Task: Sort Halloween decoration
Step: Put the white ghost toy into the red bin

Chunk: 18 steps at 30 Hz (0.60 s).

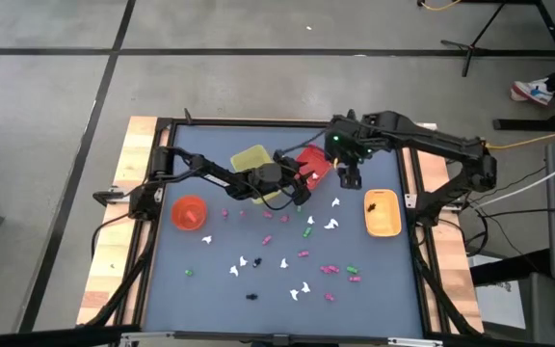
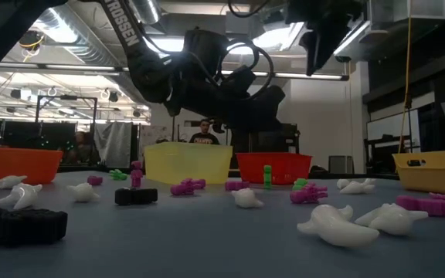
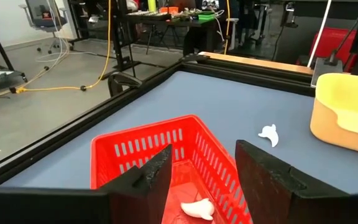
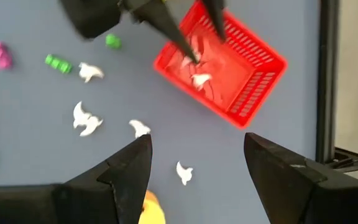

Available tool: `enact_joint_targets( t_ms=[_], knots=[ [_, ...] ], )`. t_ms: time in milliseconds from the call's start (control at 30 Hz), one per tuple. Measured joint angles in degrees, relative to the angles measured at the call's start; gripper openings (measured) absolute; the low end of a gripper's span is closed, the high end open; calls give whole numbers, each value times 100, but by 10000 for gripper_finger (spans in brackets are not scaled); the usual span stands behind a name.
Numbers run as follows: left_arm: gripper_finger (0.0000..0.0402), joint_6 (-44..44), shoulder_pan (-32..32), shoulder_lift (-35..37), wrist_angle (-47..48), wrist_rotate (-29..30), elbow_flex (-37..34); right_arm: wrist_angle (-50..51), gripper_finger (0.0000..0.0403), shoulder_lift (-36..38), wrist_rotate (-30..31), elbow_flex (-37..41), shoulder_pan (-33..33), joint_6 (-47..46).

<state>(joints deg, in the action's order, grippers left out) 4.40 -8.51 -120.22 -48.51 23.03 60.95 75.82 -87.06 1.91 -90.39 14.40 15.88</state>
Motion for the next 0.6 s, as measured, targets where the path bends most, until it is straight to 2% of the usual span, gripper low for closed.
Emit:
enact_joint_targets(
  t_ms=[200,367,600],
  knots=[
    [161,0,28,0,2,0,0,283,253,179,0,2,-304,50],
    [161,-2,45,0,-1,-7,0,256,253,643,-54,138,-529,51],
    [161,-4,124,0,-13,-12,0,-1085,253,1772,-407,1576,-793,61]
  ],
)
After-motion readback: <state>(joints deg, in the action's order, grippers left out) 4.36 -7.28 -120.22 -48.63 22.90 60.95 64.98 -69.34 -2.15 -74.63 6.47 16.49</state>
